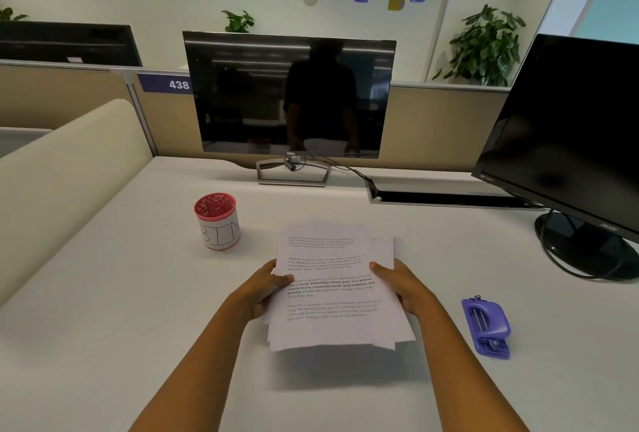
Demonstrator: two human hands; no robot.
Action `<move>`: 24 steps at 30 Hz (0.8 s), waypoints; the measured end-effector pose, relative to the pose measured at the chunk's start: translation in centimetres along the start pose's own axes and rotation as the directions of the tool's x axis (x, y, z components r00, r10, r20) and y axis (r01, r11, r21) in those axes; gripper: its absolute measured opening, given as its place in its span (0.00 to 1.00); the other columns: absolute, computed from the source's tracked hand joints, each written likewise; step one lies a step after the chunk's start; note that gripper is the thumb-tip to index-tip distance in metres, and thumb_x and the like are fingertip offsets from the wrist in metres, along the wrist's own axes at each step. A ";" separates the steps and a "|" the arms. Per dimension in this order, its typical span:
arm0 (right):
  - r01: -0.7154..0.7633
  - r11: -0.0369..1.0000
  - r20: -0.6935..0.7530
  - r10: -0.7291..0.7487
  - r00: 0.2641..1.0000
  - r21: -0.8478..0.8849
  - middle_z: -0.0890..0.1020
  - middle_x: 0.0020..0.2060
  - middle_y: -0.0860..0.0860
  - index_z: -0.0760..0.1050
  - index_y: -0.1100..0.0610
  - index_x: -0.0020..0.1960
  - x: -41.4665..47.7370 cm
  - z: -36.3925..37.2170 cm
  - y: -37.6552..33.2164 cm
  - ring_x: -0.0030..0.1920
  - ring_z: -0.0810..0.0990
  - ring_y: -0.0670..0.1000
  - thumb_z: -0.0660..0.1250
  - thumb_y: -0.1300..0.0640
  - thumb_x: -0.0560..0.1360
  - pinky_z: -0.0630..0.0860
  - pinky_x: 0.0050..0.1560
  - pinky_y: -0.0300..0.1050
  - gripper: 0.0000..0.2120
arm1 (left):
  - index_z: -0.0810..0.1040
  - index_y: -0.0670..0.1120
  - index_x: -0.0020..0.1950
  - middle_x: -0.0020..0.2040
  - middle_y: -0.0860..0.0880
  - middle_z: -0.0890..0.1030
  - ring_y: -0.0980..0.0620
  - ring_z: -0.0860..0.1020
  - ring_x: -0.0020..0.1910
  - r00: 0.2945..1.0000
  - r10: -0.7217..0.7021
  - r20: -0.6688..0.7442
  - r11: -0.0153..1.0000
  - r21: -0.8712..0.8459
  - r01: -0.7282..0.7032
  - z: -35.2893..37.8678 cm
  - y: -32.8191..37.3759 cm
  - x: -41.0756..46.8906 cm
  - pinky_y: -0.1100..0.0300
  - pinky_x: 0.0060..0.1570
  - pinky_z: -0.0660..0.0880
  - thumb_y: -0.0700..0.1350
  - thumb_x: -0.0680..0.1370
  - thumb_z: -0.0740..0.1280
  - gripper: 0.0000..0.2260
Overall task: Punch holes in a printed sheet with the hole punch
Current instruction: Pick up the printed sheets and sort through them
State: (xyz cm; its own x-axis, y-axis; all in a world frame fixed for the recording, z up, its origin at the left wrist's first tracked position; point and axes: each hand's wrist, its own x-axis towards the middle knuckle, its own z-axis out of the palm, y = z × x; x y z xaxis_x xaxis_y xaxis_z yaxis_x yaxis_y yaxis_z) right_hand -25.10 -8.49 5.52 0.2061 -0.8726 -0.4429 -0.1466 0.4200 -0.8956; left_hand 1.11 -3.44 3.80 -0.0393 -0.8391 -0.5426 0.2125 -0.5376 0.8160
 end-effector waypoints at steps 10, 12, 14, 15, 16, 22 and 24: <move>0.162 0.974 -0.119 -0.182 0.976 -0.159 0.77 0.63 0.59 0.70 0.61 0.66 0.3 0.8 0.2 0.60 0.77 0.59 0.68 0.63 0.74 0.73 0.63 0.59 0.22 | 0.64 0.47 0.67 0.58 0.43 0.77 0.47 0.81 0.46 0.946 0.309 -0.101 0.934 0.222 -0.281 2.4 0.2 0.0 0.58 0.36 0.81 0.34 0.75 0.64 0.22; 0.266 0.952 -0.182 -0.291 0.939 -0.151 0.79 0.61 0.58 0.71 0.59 0.65 0.2 0.9 -1.1 0.58 0.79 0.58 0.68 0.62 0.74 0.75 0.61 0.57 0.20 | 0.66 0.52 0.63 0.58 0.44 0.78 0.48 0.82 0.45 0.891 0.440 -0.112 0.890 0.189 -0.415 3.1 1.1 -0.3 0.60 0.35 0.81 0.38 0.75 0.66 0.20; 0.379 0.920 -0.222 -0.392 0.893 -0.099 0.80 0.58 0.56 0.72 0.57 0.64 -0.1 0.9 -2.8 0.55 0.81 0.56 0.68 0.60 0.74 0.79 0.56 0.53 0.18 | 0.67 0.57 0.60 0.56 0.48 0.79 0.50 0.83 0.44 0.835 0.541 -0.102 0.839 0.143 -0.526 3.8 2.4 -0.9 0.61 0.35 0.80 0.44 0.72 0.68 0.20; 0.434 0.899 -0.226 -0.436 0.871 -0.062 0.81 0.56 0.54 0.72 0.55 0.63 -0.3 0.9 -3.6 0.52 0.82 0.55 0.68 0.59 0.74 0.80 0.52 0.51 0.18 | 0.67 0.59 0.59 0.55 0.50 0.80 0.51 0.83 0.44 0.810 0.578 -0.100 0.814 0.131 -0.565 4.1 3.1 -1.2 0.62 0.35 0.80 0.47 0.70 0.68 0.20; 0.484 0.875 -0.226 -0.476 0.850 -0.022 0.82 0.54 0.52 0.73 0.53 0.62 -0.6 0.9 -4.4 0.50 0.83 0.53 0.68 0.58 0.74 0.82 0.48 0.48 0.16 | 0.67 0.59 0.58 0.55 0.52 0.80 0.52 0.83 0.45 0.786 0.610 -0.102 0.791 0.122 -0.599 4.4 3.8 -1.4 0.63 0.36 0.79 0.48 0.69 0.68 0.20; 0.584 0.809 -0.214 -0.559 0.801 0.075 0.85 0.42 0.43 0.77 0.44 0.49 -1.4 0.7 -6.3 0.42 0.85 0.45 0.71 0.55 0.71 0.81 0.37 0.38 0.09 | 0.70 0.58 0.60 0.54 0.52 0.80 0.48 0.81 0.49 0.713 0.693 -0.107 0.721 0.084 -0.688 5.2 6.1 -1.8 0.57 0.40 0.81 0.49 0.69 0.69 0.21; 0.548 0.833 -0.181 -0.529 0.829 0.078 0.85 0.43 0.43 0.78 0.45 0.49 -1.3 0.4 -5.8 0.42 0.85 0.46 0.73 0.55 0.69 0.81 0.37 0.38 0.10 | 0.70 0.58 0.60 0.54 0.53 0.80 0.48 0.81 0.49 0.738 0.667 -0.102 0.745 0.132 -0.654 5.3 6.2 -1.9 0.60 0.38 0.80 0.51 0.67 0.70 0.22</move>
State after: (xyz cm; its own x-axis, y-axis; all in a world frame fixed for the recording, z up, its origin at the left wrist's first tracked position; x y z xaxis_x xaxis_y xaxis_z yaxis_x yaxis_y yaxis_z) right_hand -24.12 -9.73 11.30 0.0735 -0.9908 0.1138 0.0663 -0.1090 -0.9918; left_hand -2.64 -5.65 10.95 0.2121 -0.9695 0.1231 0.0552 0.1376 0.9889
